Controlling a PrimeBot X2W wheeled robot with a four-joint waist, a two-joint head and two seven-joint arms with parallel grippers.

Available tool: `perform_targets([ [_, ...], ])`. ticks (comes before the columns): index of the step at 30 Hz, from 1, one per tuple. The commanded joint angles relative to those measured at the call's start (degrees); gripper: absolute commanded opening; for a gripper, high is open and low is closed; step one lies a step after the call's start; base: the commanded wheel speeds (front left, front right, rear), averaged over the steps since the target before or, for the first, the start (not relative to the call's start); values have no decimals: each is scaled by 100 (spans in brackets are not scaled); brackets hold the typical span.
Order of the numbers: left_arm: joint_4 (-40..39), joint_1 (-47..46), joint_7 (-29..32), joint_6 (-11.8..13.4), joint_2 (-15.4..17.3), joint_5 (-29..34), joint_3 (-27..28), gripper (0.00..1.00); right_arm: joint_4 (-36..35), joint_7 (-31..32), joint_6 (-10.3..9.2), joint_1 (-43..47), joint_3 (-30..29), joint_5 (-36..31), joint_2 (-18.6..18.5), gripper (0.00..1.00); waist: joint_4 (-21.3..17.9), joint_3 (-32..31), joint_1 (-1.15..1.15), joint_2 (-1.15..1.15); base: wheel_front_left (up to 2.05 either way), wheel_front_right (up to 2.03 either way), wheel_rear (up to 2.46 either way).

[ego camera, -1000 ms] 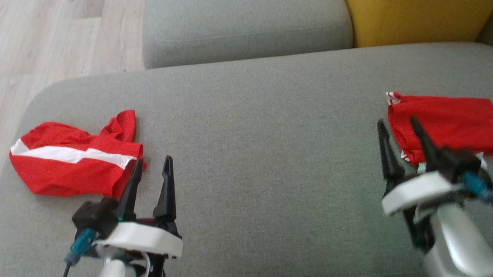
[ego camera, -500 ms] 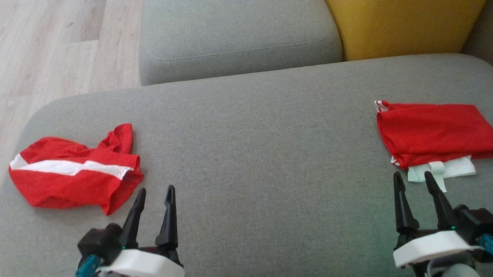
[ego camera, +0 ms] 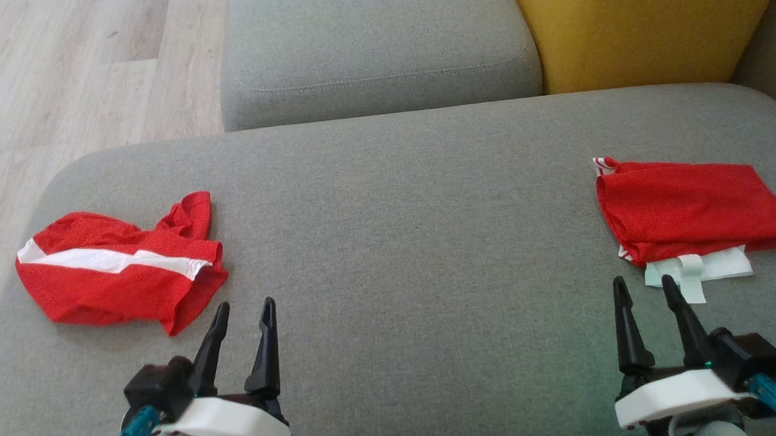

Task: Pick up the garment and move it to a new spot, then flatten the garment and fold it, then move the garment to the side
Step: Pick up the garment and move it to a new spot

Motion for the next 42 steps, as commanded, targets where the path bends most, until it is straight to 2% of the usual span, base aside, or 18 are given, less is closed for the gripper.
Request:
perform_targets([
  [1,-225,-255,-44,43,33,39,184,100,-213,-78,-5,-149,174,15,-30,100,-1,-2,0,0,0,0,0],
  [9,-222,-269,-44,55,33,48,166,100,-199,-78,-5,-135,189,54,-29,100,27,1,0,0,0,0,0],
  [16,-135,-354,-44,19,33,122,168,100,-177,-79,-5,-137,249,154,-29,100,348,41,0,0,0,0,0],
  [31,-101,-368,-44,-89,33,264,722,100,-10,-79,-5,-243,894,425,-29,100,1583,39,0,0,0,0,0],
  [35,-95,-387,-44,-142,33,234,802,100,33,-79,-5,-245,1024,485,-29,100,2023,22,0,0,0,0,0],
  [42,-123,-397,-44,-176,33,279,845,100,65,-79,-5,-262,1061,568,-29,100,2533,55,0,0,0,0,0],
])
